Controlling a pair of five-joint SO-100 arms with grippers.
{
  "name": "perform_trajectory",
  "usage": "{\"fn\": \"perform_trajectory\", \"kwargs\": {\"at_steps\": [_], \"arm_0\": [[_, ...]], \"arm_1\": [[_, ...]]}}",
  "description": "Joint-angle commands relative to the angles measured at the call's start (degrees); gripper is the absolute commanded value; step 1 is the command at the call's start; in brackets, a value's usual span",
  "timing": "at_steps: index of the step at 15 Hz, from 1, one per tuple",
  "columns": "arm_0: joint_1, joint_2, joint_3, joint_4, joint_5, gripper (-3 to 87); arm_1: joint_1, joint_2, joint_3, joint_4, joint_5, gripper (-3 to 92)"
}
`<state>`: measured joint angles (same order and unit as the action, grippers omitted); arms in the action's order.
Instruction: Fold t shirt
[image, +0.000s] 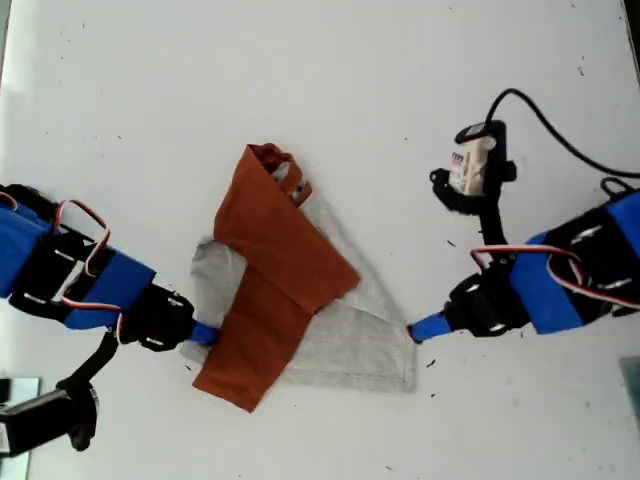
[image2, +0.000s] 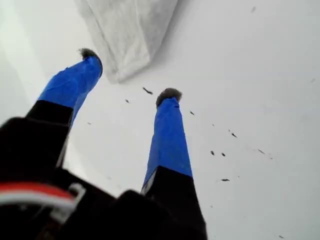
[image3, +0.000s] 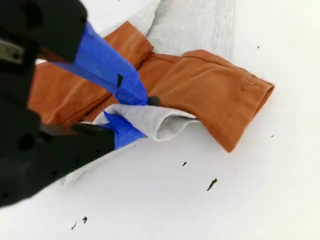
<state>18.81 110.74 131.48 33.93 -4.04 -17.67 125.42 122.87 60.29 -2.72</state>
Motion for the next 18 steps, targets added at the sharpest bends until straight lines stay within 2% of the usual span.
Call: {"fn": "perform_trajectory", "kwargs": {"at_steps": [1, 8, 12, 15, 17, 18], "arm_0": [[0.4, -1.7, -1.3, -3.0, -1.0, -0.3], [1.8, -9.1, -3.9, -7.9, -1.6, -0.3], [1.6, -9.2, -4.0, -9.5, -1.6, -0.3], [1.8, -9.6, -4.0, -11.1, -2.5, -0.3], [1.2, -9.6, -5.9, -11.5, -2.4, -0.3], [0.5, -9.7, -8.4, -9.8, -2.5, -0.3]], "arm_1": [[-3.2, -7.3, -3.1, -5.5, 4.8, 25.2], [-5.0, -34.2, -24.8, -4.7, 7.2, 24.5], [-5.4, -40.0, -26.3, -4.6, 10.6, 3.6], [-4.7, -33.1, -18.3, -6.7, 12.2, 3.3], [-3.2, -18.0, -6.2, -7.7, 12.7, 3.2], [-2.0, -11.1, -2.5, -6.9, 11.0, 3.2]]}}
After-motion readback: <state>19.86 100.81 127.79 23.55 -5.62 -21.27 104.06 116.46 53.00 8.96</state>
